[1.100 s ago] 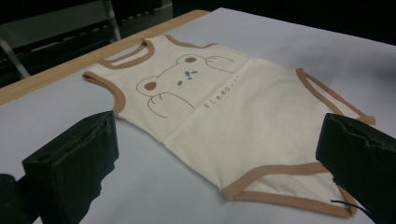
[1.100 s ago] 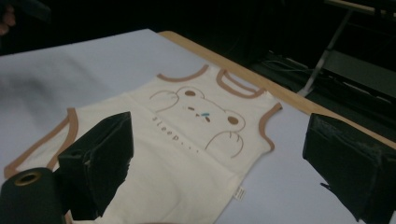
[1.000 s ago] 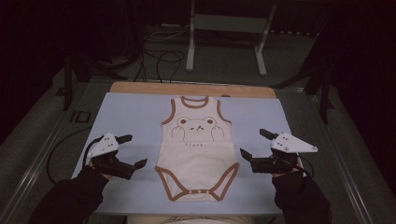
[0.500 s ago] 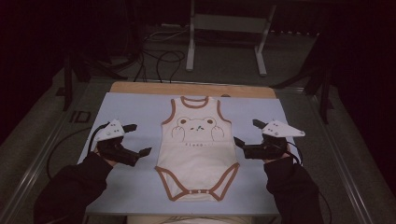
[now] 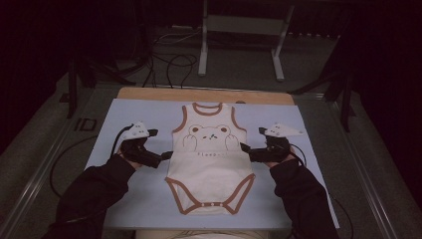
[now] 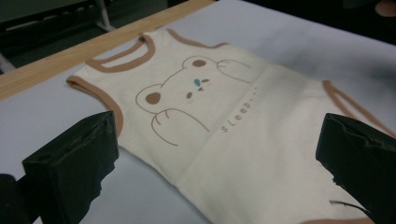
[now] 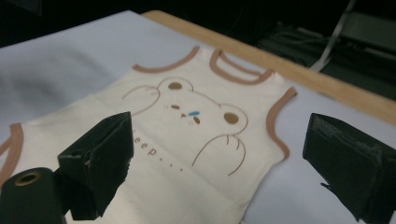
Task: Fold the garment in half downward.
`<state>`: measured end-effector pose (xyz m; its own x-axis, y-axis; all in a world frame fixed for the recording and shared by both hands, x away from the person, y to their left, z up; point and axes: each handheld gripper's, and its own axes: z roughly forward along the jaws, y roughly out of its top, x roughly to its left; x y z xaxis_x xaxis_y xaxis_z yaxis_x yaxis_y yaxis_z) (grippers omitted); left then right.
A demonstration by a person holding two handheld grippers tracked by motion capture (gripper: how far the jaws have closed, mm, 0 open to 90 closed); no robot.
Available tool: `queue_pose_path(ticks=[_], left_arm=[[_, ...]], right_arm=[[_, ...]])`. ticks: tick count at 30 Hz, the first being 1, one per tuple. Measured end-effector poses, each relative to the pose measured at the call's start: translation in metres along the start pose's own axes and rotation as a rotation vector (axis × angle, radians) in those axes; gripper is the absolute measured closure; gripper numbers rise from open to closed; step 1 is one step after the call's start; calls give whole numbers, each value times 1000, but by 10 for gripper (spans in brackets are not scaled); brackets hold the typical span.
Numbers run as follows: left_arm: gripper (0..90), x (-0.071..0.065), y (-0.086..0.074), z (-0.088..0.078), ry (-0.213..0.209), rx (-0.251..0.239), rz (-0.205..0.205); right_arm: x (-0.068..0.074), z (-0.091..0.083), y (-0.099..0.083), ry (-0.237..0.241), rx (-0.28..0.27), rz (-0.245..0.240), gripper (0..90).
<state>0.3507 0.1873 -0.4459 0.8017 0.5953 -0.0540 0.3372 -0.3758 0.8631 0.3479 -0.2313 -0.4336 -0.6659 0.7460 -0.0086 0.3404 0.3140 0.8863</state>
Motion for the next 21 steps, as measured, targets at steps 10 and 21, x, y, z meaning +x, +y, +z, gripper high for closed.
queue_pose_path(ticks=[10,21], left_arm=[[2,5,-8,42,8,77,-12],[2,15,-14,65,34,171,-80]], right_arm=[[-11,26,-16,2,69,9,87],[-23,51,-33,21,139,66,128]])
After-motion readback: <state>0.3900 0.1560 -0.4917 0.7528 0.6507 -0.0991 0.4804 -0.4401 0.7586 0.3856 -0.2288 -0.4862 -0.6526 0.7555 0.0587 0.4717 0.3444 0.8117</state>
